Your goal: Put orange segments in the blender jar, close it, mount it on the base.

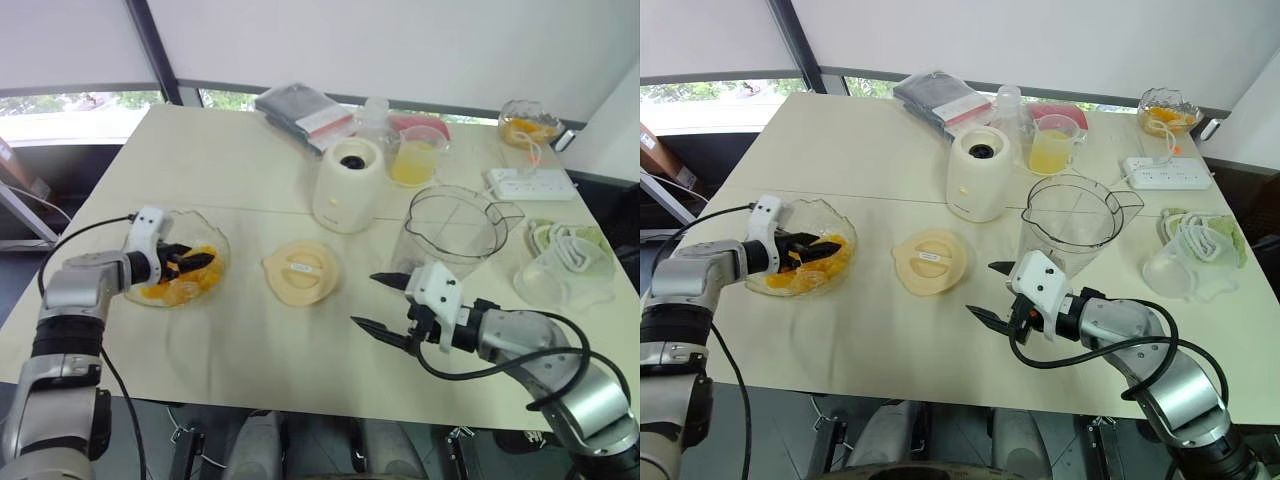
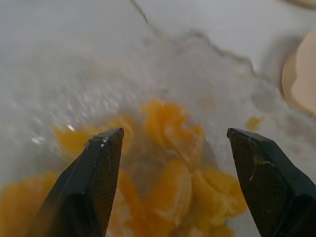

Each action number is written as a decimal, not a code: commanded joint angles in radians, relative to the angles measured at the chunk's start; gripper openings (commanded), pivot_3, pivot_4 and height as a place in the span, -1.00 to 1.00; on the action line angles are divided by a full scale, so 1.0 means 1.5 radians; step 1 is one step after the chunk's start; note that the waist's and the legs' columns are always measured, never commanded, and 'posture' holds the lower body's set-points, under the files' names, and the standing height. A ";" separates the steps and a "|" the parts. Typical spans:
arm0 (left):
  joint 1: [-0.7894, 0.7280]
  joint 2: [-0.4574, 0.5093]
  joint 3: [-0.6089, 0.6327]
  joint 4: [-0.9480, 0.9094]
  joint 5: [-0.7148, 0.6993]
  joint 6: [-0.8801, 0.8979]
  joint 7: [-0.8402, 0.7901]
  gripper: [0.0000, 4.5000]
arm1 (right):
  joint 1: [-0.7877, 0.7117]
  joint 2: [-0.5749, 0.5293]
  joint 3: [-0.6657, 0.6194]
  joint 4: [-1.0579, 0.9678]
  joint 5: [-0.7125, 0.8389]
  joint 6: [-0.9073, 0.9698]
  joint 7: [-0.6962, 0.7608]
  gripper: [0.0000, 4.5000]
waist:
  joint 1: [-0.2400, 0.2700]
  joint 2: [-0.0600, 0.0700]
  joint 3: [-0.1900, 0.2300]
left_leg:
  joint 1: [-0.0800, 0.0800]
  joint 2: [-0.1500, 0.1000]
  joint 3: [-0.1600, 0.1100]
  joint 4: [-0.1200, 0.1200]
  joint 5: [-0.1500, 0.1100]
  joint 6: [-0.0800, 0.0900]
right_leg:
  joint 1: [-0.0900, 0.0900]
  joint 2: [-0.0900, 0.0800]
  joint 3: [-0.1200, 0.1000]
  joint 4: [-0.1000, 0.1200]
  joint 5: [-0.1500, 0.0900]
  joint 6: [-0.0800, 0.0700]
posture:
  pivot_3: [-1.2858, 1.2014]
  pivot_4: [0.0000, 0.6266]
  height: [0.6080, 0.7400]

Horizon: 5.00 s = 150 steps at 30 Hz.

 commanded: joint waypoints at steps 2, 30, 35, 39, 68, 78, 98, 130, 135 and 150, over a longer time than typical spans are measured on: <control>-0.030 -0.012 -0.015 0.009 0.015 0.006 0.016 0.55 | 0.007 0.006 -0.001 -0.028 -0.008 -0.013 -0.008 0.74 | 0.001 0.000 0.000 | 0.000 0.000 0.000 0.001 0.000 0.000 | 0.000 0.000 0.000 0.001 0.000 0.000 | 0.03 -0.52 1.00; -0.081 -0.047 -0.033 0.100 0.060 0.004 0.068 -0.80 | 0.011 0.004 -0.001 -0.033 -0.021 -0.009 -0.015 0.74 | 0.000 0.000 0.000 | 0.000 0.000 -0.001 0.008 0.000 0.000 | 0.003 0.001 0.000 0.003 0.000 0.000 | 0.03 -0.52 1.00; -0.075 -0.045 -0.032 0.094 0.058 0.007 0.067 -1.00 | 0.009 0.005 0.001 -0.031 -0.022 -0.010 -0.014 0.74 | 0.000 0.000 0.000 | 0.000 0.001 -0.001 0.008 0.000 0.000 | 0.003 0.001 0.000 0.003 0.000 0.000 | 0.03 -0.52 1.00; -0.068 -0.044 -0.032 0.085 0.056 0.012 0.066 -1.00 | 0.010 0.005 0.002 -0.031 -0.023 -0.010 -0.013 0.74 | 0.000 0.000 0.000 | 0.000 0.001 -0.001 0.008 0.000 0.000 | 0.003 0.001 0.000 0.003 0.000 0.000 | 0.03 -0.52 1.00; 0.067 -0.031 0.131 -0.212 -0.125 -0.088 0.024 -1.00 | -0.022 -0.009 -0.002 0.009 -0.031 -0.026 0.042 0.74 | 0.000 0.000 0.000 | 0.000 0.001 -0.001 0.008 0.000 0.000 | 0.003 -0.002 0.000 0.003 0.000 0.000 | 0.03 -0.52 1.00; -0.115 -0.049 0.049 -0.223 -0.139 -0.066 -0.017 -1.00 | -0.017 0.014 -0.019 0.029 -0.016 -0.027 0.035 0.74 | 0.003 0.000 0.000 | 0.000 0.000 -0.001 0.008 0.000 0.000 | 0.004 0.000 -0.001 0.002 0.000 0.000 | 0.03 -0.52 1.00; -0.741 -0.377 -0.044 0.445 -0.031 -0.397 -0.248 -1.00 | 0.077 0.034 -0.069 -0.041 -0.055 -0.015 -0.081 0.74 | 0.001 0.000 0.001 | -0.002 0.001 -0.001 0.008 -0.001 0.002 | 0.004 0.005 0.000 -0.001 0.000 0.000 | 0.03 -0.52 1.00; -0.632 -0.551 -0.142 0.542 0.202 -0.481 -0.328 -0.64 | 0.359 0.068 -0.327 -0.229 0.122 -0.072 -0.242 0.74 | 0.002 0.001 0.000 | -0.001 0.001 -0.002 0.008 -0.002 0.003 | 0.004 0.006 0.001 -0.001 0.000 -0.001 | 0.03 -0.52 1.00; -0.626 -0.558 -0.139 0.545 0.210 -0.487 -0.292 0.18 | 0.372 0.022 -0.328 -0.229 0.166 -0.086 -0.283 0.74 | 0.002 0.002 0.000 | -0.001 0.001 -0.002 0.008 -0.002 0.003 | 0.004 0.006 0.001 -0.001 -0.001 -0.003 | 0.03 -0.52 1.00; -0.650 -0.534 -0.081 0.538 0.173 -0.486 -0.241 0.80 | 0.400 -0.049 -0.376 -0.229 0.238 -0.094 -0.336 0.74 | 0.003 0.002 0.000 | -0.001 0.001 -0.002 0.008 -0.002 0.003 | 0.004 0.006 0.001 -0.001 -0.001 -0.003 | 0.03 -0.52 1.00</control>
